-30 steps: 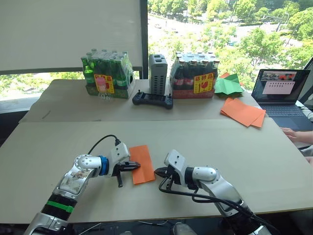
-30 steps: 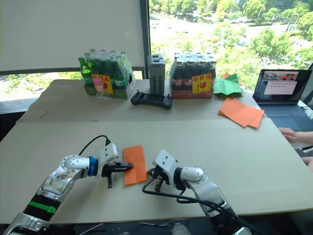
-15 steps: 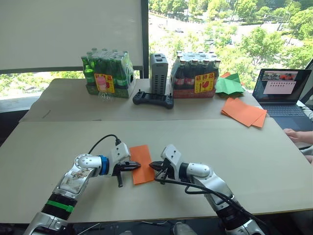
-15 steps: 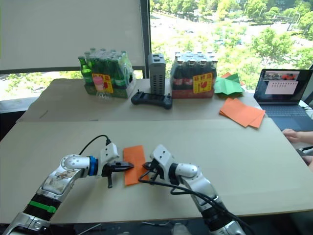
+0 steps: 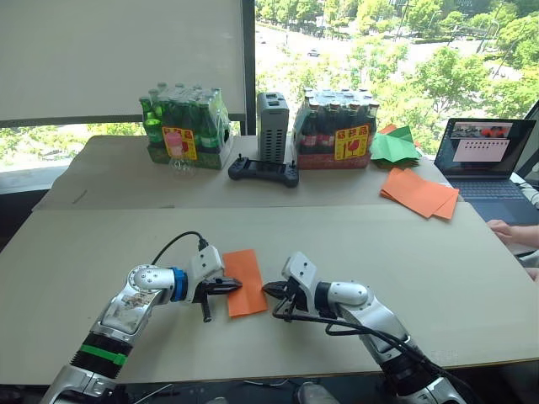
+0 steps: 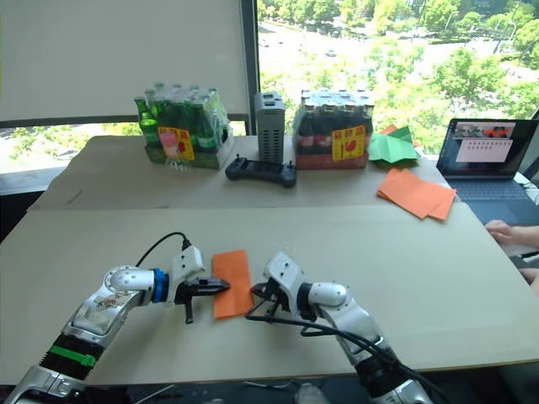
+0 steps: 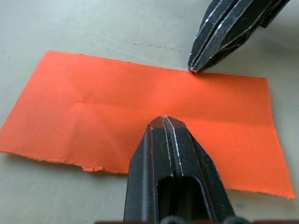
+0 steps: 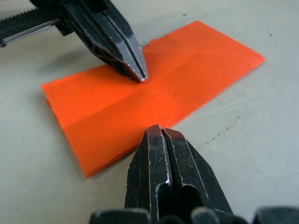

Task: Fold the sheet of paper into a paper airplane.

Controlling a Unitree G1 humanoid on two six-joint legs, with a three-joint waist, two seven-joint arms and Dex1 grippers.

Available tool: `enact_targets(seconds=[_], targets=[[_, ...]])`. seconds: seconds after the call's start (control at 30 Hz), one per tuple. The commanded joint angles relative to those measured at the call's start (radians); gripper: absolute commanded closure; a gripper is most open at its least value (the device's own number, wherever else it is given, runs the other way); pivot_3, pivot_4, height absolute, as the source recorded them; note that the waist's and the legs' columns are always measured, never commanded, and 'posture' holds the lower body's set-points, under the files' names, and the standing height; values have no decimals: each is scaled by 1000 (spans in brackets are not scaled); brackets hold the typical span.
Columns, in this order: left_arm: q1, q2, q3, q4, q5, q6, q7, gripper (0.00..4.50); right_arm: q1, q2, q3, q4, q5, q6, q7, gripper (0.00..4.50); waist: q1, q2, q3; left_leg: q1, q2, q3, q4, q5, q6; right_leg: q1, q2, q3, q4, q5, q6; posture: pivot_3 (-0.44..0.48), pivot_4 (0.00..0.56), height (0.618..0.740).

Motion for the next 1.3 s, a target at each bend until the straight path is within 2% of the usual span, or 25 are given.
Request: enact_targets(seconds=[0.03,0.3,0.6,0.93,1.3], targets=[[18,13,-17,2,26,16,4,4500,35,-20,47,-25,19,61,43,4431,-1,0,0,0,0,0,0,0,0,0,0,0,0,0,0,0,150,733],[13,15,-19,8,29,12,1,4500,35,-41,62,-54,2,70,41,4431,-1,0,0,0,0,0,0,0,0,0,0,0,0,0,0,0,150,733],[9,16,-20,11,30,10,-3,4500,-22,25,-57,-40,58,-32,-13,4431,-4,0,0,0,0,0,0,0,0,0,0,0,1,0,0,0,150,733],[15,16,-17,-3,27,20,2,4500,-14,20,23,67,-14,-42,-12,4431,-4,0,0,0,0,0,0,0,0,0,0,0,0,0,0,0,150,733],[20,17,-15,-6,27,23,5,4500,37,-52,93,-27,7,-16,117,4431,-3,0,0,0,0,0,0,0,0,0,0,0,0,0,0,0,150,733]])
